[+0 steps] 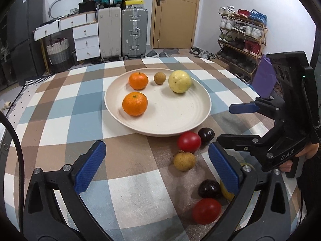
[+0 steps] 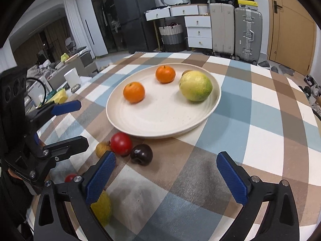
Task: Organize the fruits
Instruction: 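Move both open tools back toward the remaining fruits beside the plate, then grasp a small brown pear with the left tool while the right tool grasps a dark plum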
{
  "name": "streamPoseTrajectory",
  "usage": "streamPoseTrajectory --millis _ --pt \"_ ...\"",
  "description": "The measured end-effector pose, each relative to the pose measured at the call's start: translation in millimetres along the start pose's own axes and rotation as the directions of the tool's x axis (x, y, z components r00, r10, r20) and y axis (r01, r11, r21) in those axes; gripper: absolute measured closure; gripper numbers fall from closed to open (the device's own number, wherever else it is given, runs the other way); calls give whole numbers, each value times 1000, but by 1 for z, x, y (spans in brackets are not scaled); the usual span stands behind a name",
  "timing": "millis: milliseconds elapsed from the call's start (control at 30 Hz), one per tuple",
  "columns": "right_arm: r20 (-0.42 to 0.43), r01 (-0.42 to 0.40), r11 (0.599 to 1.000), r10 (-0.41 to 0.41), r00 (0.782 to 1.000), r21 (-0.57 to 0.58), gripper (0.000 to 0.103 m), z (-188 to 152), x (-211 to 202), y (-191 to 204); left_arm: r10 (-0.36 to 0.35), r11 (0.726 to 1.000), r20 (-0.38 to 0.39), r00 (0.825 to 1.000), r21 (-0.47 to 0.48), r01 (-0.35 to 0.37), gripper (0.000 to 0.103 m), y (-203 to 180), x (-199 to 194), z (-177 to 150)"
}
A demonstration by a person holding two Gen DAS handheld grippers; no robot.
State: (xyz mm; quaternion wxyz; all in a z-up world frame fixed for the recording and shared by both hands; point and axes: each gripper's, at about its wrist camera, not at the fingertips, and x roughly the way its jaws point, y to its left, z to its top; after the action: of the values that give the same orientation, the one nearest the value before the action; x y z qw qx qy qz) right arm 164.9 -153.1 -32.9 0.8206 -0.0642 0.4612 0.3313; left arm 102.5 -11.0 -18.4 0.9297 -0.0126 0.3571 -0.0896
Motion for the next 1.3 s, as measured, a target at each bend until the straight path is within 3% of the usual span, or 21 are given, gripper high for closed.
streamPoseTrajectory --millis 100,200,433,533,1067,1200,1300 --pt "-21 -19 1000 19 1000 -18 5 -1 2 3 -8 1000 -26 1000 0 8 1 -1 4 -1" --pt "-40 -33 999 31 999 -35 18 -1 5 7 -8 1000 -38 999 0 8 1 -1 7 -2" --pt "-56 -59 997 55 997 -58 34 0 11 13 -5 1000 -48 999 3 5 1 0 10 -3" --pt "-58 -72 995 68 996 -72 45 2 11 16 -9 1000 -52 999 3 9 2 0 11 -3" --pt "-84 -116 989 109 990 -87 57 5 14 17 -40 999 -92 995 -1 40 14 2 18 -4" --pt "-89 -138 987 130 988 -88 70 5 16 19 -44 999 -94 995 -8 43 15 3 18 -4" --pt "-90 -147 986 140 986 -81 72 5 17 18 -43 999 -95 995 -12 42 15 4 18 -4"
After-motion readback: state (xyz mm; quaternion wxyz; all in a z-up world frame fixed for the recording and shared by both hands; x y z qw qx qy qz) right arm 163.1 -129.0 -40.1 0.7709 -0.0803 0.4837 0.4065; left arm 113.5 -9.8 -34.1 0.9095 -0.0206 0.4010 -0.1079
